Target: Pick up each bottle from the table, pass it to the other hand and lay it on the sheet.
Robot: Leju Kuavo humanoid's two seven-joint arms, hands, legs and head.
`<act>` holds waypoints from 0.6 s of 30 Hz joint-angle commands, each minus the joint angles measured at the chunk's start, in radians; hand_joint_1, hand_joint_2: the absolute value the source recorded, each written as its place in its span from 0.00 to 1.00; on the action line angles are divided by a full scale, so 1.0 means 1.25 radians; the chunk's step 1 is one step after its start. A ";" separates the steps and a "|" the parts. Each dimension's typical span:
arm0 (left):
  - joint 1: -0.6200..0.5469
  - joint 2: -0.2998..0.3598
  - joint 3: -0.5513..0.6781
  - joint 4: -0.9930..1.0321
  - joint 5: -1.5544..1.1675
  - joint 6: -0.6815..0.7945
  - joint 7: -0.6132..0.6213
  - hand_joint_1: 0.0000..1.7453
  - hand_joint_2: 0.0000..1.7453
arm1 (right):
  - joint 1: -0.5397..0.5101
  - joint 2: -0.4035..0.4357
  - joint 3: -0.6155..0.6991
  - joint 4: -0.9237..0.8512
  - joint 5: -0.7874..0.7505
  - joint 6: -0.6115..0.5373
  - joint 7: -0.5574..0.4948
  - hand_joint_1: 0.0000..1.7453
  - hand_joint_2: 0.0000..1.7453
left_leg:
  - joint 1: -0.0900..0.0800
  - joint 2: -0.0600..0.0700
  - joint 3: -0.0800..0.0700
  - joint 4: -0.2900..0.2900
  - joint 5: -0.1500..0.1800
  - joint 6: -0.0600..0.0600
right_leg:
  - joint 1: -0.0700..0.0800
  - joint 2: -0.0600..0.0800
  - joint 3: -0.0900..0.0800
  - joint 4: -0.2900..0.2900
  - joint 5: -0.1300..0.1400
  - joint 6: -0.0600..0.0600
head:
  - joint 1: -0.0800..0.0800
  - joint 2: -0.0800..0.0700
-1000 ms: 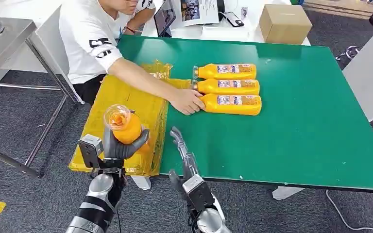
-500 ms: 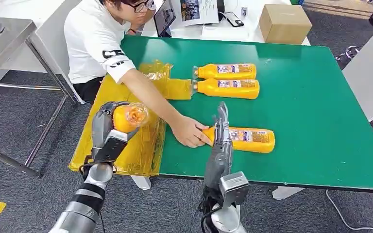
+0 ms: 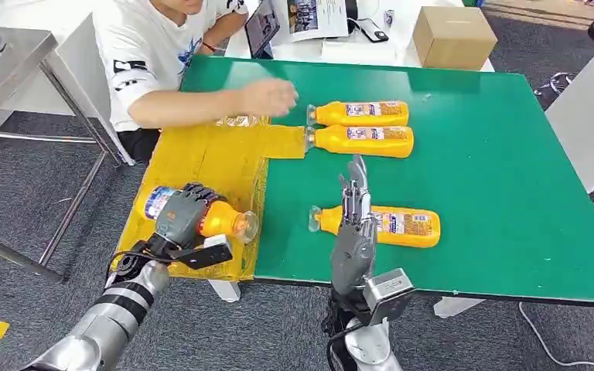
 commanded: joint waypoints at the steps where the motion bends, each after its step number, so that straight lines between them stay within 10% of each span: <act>1: -0.053 0.030 -0.045 0.143 -0.032 -0.037 0.015 1.00 1.00 | -0.028 -0.014 -0.022 0.076 -0.001 0.026 0.002 0.00 0.00 | 0.001 0.000 0.004 -0.001 -0.001 -0.001 | 0.001 0.001 0.004 -0.001 -0.001 -0.001 | 0.000 0.000; 10: -0.035 0.035 -0.053 0.162 -0.061 -0.069 0.031 1.00 1.00 | -0.030 -0.003 -0.026 0.133 0.001 0.055 0.002 0.00 0.00 | 0.001 0.001 0.006 -0.002 -0.001 -0.001 | 0.001 0.002 0.006 -0.002 0.000 -0.001 | 0.000 0.000; 11: -0.035 0.033 -0.052 0.164 -0.062 -0.075 0.038 0.69 1.00 | -0.031 0.000 -0.028 0.145 -0.002 0.059 0.002 0.00 0.00 | 0.001 0.001 0.007 -0.001 -0.001 -0.001 | 0.001 0.002 0.006 -0.002 0.000 -0.001 | 0.000 0.000; 12: -0.033 0.030 -0.053 0.167 -0.066 -0.081 0.044 0.00 1.00 | -0.028 0.001 -0.031 0.152 -0.004 0.062 0.002 0.00 0.00 | 0.001 0.002 0.009 -0.002 -0.001 -0.002 | 0.001 0.003 0.008 -0.002 -0.001 -0.002 | 0.000 0.000; 18: -0.020 0.024 -0.032 0.157 -0.041 -0.162 0.034 0.00 1.00 | -0.035 0.018 -0.046 0.194 0.000 0.074 0.002 0.00 0.00 | 0.001 0.002 0.010 -0.002 -0.001 -0.001 | 0.001 0.003 0.009 -0.002 0.000 -0.002 | 0.000 0.000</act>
